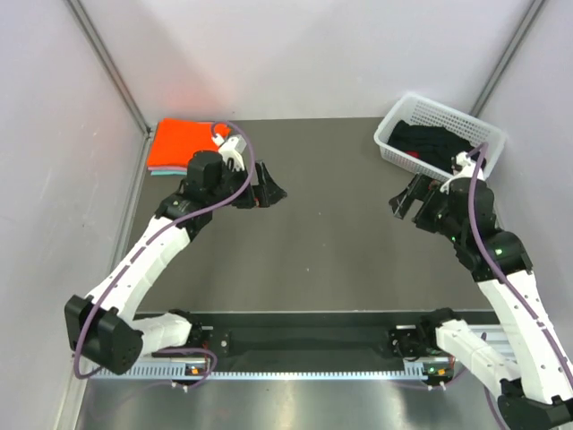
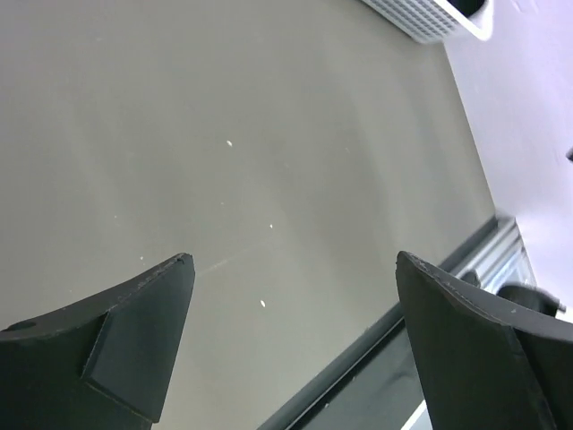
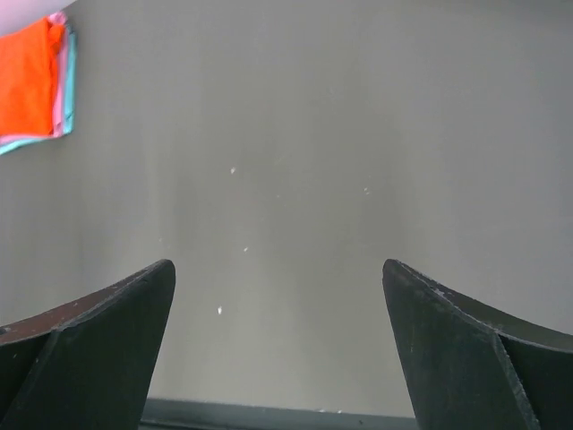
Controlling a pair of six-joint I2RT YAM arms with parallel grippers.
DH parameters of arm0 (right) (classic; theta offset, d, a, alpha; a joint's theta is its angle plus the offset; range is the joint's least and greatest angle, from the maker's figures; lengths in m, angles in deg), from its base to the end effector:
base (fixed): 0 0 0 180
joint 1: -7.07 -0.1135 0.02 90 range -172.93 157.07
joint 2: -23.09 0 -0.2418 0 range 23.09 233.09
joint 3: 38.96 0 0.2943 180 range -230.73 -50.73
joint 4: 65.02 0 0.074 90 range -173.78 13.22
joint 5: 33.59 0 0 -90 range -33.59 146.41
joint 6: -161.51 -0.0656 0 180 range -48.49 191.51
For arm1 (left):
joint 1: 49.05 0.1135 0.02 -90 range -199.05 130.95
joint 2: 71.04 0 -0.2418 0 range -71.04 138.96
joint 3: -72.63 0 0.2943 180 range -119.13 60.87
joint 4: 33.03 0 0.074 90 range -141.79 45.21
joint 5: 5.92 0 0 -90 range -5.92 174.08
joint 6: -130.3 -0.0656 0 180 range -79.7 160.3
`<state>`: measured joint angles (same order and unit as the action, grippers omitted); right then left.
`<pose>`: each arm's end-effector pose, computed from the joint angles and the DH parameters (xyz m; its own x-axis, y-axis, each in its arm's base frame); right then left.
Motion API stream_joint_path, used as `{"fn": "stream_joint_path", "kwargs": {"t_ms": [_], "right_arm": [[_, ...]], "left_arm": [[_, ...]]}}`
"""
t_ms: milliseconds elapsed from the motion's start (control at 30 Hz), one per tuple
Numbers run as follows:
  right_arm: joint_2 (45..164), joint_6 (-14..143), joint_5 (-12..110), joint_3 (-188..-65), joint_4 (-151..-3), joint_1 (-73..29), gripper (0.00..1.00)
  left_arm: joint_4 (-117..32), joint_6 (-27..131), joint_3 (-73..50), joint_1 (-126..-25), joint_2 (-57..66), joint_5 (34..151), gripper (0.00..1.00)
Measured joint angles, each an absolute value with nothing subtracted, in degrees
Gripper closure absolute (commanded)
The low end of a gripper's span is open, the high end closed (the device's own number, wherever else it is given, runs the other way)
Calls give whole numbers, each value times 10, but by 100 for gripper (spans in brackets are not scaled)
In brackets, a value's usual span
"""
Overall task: Fold and stack the t-shirts
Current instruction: Grab the tshirt from the pile
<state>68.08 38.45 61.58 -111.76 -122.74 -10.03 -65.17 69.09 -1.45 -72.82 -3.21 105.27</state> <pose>0.2216 0.0620 0.3523 -0.5185 0.4089 -0.7510 0.0771 0.8970 0.4352 0.3043 -0.1599 0.3104 -0.6745 -0.1936 -0.7124 0.3977 0.7177 -0.5716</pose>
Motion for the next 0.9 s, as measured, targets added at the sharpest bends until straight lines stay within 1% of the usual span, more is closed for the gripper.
{"fn": "stream_joint_path", "kwargs": {"t_ms": [33,67,167,233,300,367,433,533,633,733,800,900], "right_arm": [[685,384,623,-1118,-1224,-100,0],[688,383,631,-1118,-1222,-101,0],[713,372,676,-1119,-1217,-100,1],[742,358,712,-1125,-1209,-100,0],[782,349,735,-1135,-1185,-100,0],[834,360,750,-1153,-1155,-94,1],[904,386,763,-1198,-1138,-81,0],[1021,427,782,-1305,-1114,-32,2],[1112,459,785,-1381,-1084,36,3],[1188,481,776,-1424,-1067,98,7],[1247,491,759,-1453,-1064,133,9],[1328,500,726,-1484,-1053,168,12]], "left_arm": [[-650,697,-17,-724,-22,1052,1],[-647,704,-19,-720,-11,1052,4],[-632,718,-21,-708,16,1066,9],[-627,715,-22,-705,28,1059,5],[-631,706,-23,-705,40,1039,4],[-640,695,-31,-705,53,1023,4],[-653,686,-40,-705,65,1016,4],[-660,683,-43,-704,71,1027,6],[-659,683,-42,-704,71,1049,7],[-658,685,-38,-704,72,1068,8],[-657,687,-37,-704,77,1082,12],[-656,689,-37,-704,94,1106,15]]}}
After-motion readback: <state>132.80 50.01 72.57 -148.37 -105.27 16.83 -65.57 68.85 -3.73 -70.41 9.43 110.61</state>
